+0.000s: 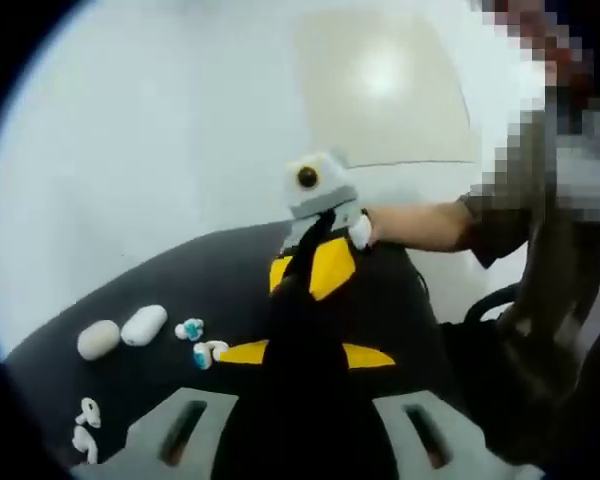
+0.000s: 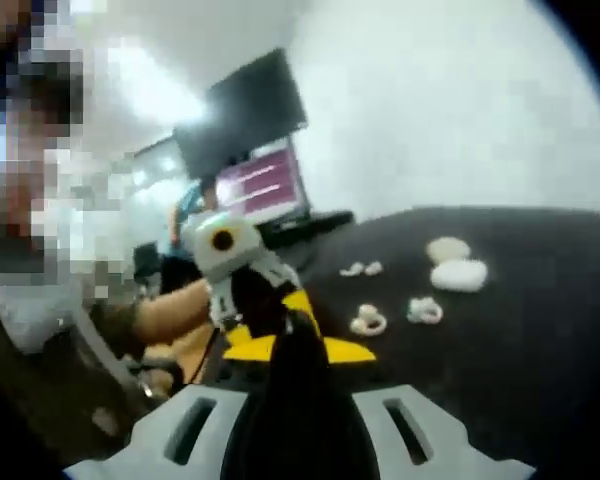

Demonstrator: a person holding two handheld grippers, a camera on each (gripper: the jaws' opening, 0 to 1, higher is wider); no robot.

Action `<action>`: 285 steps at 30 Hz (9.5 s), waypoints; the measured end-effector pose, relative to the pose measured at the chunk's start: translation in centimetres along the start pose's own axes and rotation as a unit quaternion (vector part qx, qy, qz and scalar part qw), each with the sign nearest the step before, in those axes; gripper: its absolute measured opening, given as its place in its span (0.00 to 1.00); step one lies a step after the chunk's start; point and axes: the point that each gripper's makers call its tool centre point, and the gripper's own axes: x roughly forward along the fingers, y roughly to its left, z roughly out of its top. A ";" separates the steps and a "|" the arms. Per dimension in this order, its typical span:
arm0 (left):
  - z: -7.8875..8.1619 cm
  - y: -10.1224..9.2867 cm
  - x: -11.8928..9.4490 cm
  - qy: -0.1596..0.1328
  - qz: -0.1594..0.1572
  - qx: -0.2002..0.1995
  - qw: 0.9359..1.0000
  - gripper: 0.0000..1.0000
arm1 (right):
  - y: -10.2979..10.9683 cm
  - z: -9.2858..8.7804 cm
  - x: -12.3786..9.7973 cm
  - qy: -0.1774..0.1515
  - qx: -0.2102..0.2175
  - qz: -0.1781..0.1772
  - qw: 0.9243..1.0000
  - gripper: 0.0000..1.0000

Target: Pick up three earphones and place each one into its charging case using tactile feedback, ensure that each earphone is properly inserted and securely positioned inside the case.

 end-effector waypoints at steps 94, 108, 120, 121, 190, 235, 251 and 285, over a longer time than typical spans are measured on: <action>6.8 9.9 -9.5 -0.305 0.202 -0.124 0.922 0.21 | -18.1 1.8 -20.0 0.001 -0.091 -0.571 0.816 0.37; 7.1 12.6 -14.6 -0.415 0.252 -0.204 0.850 0.19 | -14.0 7.2 -18.3 -0.155 -0.104 -0.505 0.842 0.41; 7.2 12.2 -13.9 -0.401 0.253 -0.198 0.858 0.08 | -12.3 10.2 -8.9 -0.174 -0.068 -0.328 0.926 0.37; 6.9 12.1 -13.6 -0.389 0.249 -0.202 0.864 0.03 | -12.4 10.0 -8.3 -0.160 -0.076 -0.327 0.929 0.37; 6.8 11.9 -12.9 -0.381 0.225 -0.217 0.870 0.02 | 2.5 -4.0 1.1 0.173 -0.223 0.020 0.959 0.46; 7.0 11.0 -11.7 -0.366 0.193 -0.215 0.885 0.02 | 1.2 -2.9 0.1 0.096 -0.264 0.006 0.960 0.33; 7.1 11.0 -11.5 -0.365 0.185 -0.217 0.886 0.03 | -0.6 -1.0 -1.6 0.033 0.009 -0.022 0.999 0.36; 1.0 2.0 -0.3 -0.038 -0.028 -0.160 0.986 0.17 | 2.7 -1.5 0.6 0.028 -0.562 -0.096 0.821 0.33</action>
